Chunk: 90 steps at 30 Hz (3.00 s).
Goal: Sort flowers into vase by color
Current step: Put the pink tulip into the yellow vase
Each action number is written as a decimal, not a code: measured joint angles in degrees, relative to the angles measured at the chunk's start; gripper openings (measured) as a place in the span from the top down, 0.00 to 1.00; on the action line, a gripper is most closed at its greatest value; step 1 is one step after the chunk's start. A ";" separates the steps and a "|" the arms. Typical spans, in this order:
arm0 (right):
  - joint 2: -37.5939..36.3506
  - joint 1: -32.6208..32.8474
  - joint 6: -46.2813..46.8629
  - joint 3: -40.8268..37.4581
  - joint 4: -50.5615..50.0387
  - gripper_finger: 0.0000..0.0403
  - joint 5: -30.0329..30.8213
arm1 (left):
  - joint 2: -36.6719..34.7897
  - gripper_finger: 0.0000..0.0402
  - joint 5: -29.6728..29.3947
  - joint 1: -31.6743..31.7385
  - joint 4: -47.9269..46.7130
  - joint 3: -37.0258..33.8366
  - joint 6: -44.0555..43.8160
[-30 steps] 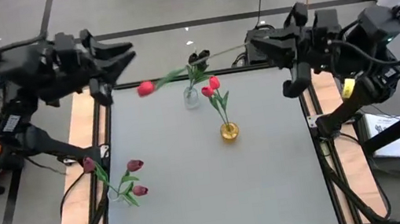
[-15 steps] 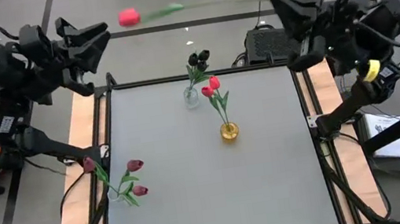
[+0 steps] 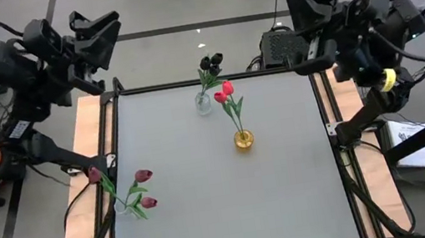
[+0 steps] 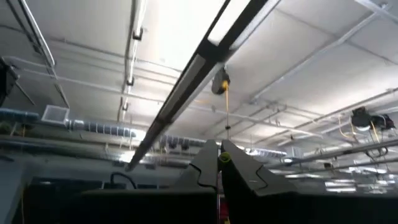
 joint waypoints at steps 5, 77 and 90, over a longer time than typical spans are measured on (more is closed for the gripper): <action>1.68 -0.14 -0.24 0.00 3.90 1.00 -2.25 | 1.23 0.68 1.33 0.00 4.54 -0.02 -2.91; 7.63 -0.08 5.14 0.00 6.97 1.00 -7.55 | 5.68 0.67 2.69 0.68 18.97 0.00 -8.43; 7.63 -0.09 5.14 0.00 5.58 1.00 -7.23 | 5.64 0.98 3.03 0.68 19.03 0.00 -7.20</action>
